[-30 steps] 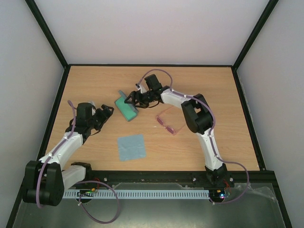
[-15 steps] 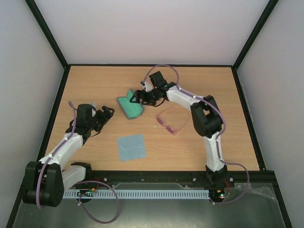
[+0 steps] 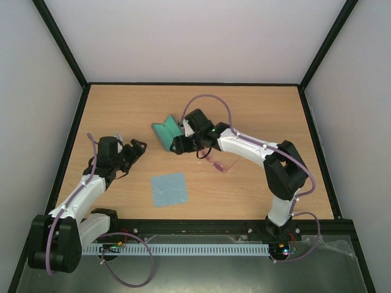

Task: Organize the sunglasses
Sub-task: Place the sunglasses case at the center of the board, then adjust the sunglasses case at the center of the board.

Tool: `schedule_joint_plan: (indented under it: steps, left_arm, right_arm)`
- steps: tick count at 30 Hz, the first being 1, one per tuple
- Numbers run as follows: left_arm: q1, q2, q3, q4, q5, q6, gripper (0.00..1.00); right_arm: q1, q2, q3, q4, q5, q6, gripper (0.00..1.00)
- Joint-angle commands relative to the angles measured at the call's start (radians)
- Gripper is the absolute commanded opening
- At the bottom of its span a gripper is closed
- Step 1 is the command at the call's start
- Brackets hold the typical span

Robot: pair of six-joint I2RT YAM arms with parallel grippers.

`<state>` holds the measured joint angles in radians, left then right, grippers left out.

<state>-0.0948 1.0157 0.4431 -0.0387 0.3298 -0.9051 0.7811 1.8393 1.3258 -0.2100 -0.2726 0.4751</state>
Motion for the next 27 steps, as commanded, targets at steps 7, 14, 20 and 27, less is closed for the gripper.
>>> schedule_joint_plan:
  steps: [7, 14, 20, 27]
  left_arm:
    - [0.004, -0.039, -0.031, -0.019, 0.008, -0.002, 0.95]
    - [0.004, -0.028, -0.039, -0.002, 0.012, -0.006, 0.94]
    - [0.004, -0.025, -0.045, 0.009, 0.014, -0.008, 0.94]
    - [0.004, -0.04, -0.051, -0.001, 0.012, -0.008, 0.94]
  right_arm:
    - [-0.015, 0.246, 0.315, -0.044, 0.005, 0.057, 0.5]
    - [0.009, 0.343, 0.49, -0.161, 0.038, -0.013, 0.52]
    - [0.051, 0.395, 0.541, -0.26, 0.11, -0.083, 0.53]
    - [0.088, 0.393, 0.512, -0.314, 0.217, -0.127, 0.52]
